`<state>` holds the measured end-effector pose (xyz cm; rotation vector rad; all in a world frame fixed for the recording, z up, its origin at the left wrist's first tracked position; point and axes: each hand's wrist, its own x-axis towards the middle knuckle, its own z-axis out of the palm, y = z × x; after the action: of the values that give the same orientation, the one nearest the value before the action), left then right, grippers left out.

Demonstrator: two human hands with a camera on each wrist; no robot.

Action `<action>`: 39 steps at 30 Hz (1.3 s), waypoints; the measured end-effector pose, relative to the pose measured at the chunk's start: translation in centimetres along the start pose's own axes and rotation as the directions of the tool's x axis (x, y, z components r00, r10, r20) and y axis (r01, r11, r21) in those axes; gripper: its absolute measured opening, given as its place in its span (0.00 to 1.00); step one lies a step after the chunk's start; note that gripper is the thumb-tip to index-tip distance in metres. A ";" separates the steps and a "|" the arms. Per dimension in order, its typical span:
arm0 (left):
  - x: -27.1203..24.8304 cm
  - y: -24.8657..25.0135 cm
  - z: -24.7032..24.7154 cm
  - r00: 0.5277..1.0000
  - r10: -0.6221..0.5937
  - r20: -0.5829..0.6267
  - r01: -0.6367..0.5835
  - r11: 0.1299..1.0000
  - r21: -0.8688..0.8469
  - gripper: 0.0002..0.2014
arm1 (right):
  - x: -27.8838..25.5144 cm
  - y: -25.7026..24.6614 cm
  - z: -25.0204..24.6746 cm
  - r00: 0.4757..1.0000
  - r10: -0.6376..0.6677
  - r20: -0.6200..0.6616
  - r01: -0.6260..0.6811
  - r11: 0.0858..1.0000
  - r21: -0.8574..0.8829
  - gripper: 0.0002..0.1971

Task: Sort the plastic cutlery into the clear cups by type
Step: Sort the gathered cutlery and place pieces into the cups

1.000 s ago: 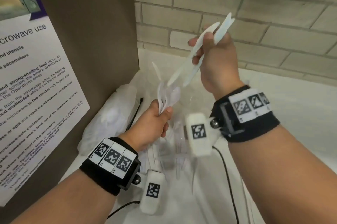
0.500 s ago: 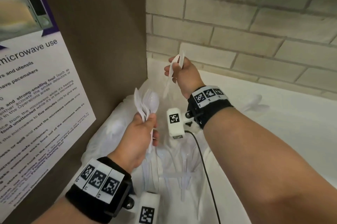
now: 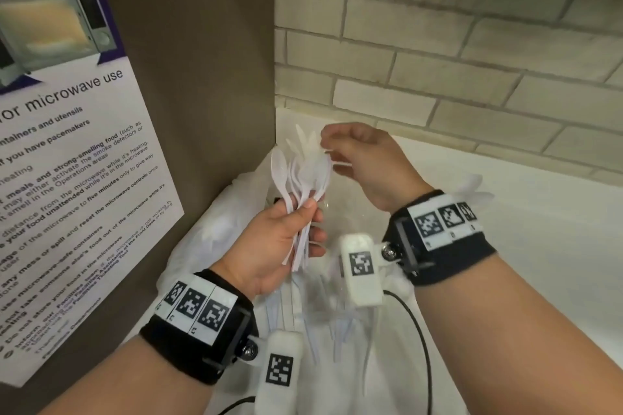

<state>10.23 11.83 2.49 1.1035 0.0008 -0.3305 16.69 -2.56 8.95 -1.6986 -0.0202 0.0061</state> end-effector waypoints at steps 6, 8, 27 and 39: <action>0.0 -0.3 1.2 0.992 -0.030 0.121 0.022 0.998 0.065 0.11 | -3.6 0.4 -1.4 0.996 0.090 -0.021 -0.090 0.996 0.005 0.07; 0.1 -0.6 1.4 0.989 -0.044 0.139 0.031 0.995 0.094 0.12 | -3.9 0.5 -1.8 0.993 0.085 -0.086 -0.085 0.996 0.002 0.06; 1.0 -1.6 1.8 0.995 -0.052 0.080 0.039 0.987 0.154 0.11 | -4.4 -0.3 -3.5 0.989 -0.075 -0.130 0.039 0.965 -0.261 0.11; 0.7 -1.7 2.4 0.996 0.085 -0.014 -0.077 0.950 0.303 0.13 | -4.1 -0.1 -2.8 0.992 0.115 -0.060 -0.124 0.975 -0.184 0.07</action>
<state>10.10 8.87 1.94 1.4079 -0.0735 -0.2461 12.62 -5.44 9.34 -1.8853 0.1217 0.0534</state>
